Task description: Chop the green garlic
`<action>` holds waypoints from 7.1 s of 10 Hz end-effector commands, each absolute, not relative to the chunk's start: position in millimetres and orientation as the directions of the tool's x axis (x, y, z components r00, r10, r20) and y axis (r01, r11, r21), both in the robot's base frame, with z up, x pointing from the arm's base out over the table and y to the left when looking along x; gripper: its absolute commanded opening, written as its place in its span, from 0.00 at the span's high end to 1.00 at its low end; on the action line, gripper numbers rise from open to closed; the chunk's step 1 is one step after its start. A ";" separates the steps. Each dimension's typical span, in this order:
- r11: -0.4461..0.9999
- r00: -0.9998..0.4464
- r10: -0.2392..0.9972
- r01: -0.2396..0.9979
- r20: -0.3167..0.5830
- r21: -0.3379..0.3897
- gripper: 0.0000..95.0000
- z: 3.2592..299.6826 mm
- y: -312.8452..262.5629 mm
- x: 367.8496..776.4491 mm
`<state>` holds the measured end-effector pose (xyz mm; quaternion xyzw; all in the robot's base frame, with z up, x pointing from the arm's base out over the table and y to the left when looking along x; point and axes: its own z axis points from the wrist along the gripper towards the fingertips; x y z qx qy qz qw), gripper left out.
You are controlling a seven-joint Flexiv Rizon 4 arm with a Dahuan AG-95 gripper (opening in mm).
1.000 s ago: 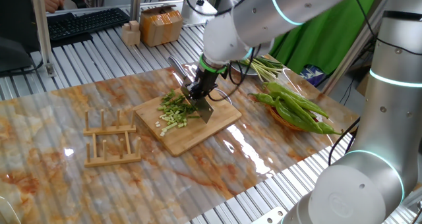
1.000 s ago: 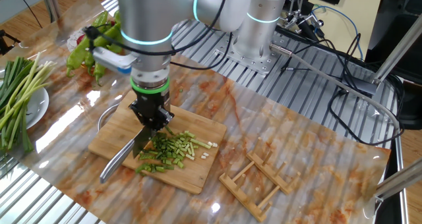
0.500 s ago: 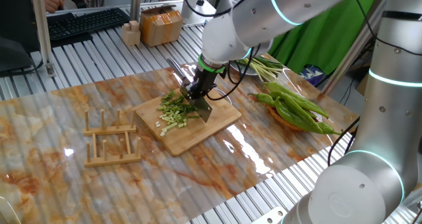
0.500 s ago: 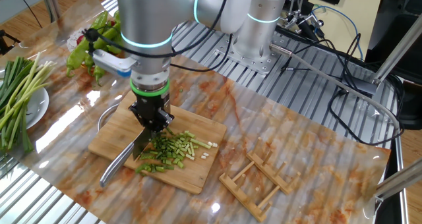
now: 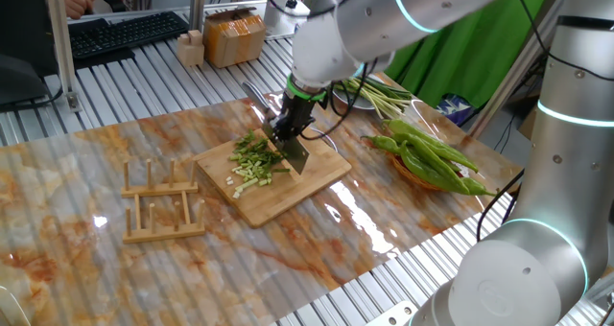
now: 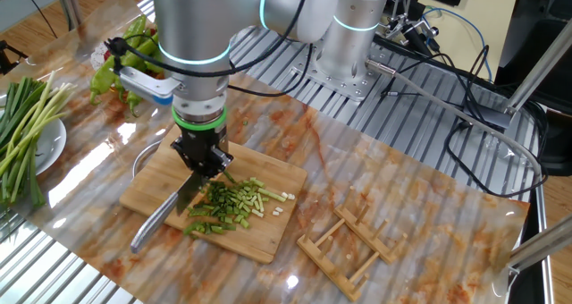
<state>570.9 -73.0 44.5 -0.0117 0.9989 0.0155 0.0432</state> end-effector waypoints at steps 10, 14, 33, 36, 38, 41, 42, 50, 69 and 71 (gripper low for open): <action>0.992 -0.998 0.067 0.066 -0.006 0.104 1.00 73.9 -62.9 571.3; 0.990 -0.995 0.100 0.100 0.007 0.102 1.00 82.9 -41.4 572.9; 0.960 -0.959 0.278 0.279 0.048 0.035 1.00 151.7 103.8 518.6; 0.967 -0.967 0.252 0.253 0.037 0.025 1.00 145.4 104.9 519.7; 0.967 -0.967 0.254 0.255 0.037 0.026 1.00 142.2 105.5 520.3; 0.967 -0.966 0.255 0.256 0.034 0.018 1.00 142.7 105.3 519.9; 0.969 -0.969 0.245 0.245 0.034 0.015 1.00 142.7 105.3 519.9; 0.995 -0.995 0.097 0.098 0.020 0.028 1.00 142.7 105.3 519.9; 0.952 -0.953 0.304 0.304 0.016 0.014 1.00 146.9 209.1 501.7; 0.952 -0.952 0.305 0.305 0.010 0.011 1.00 142.9 211.7 502.4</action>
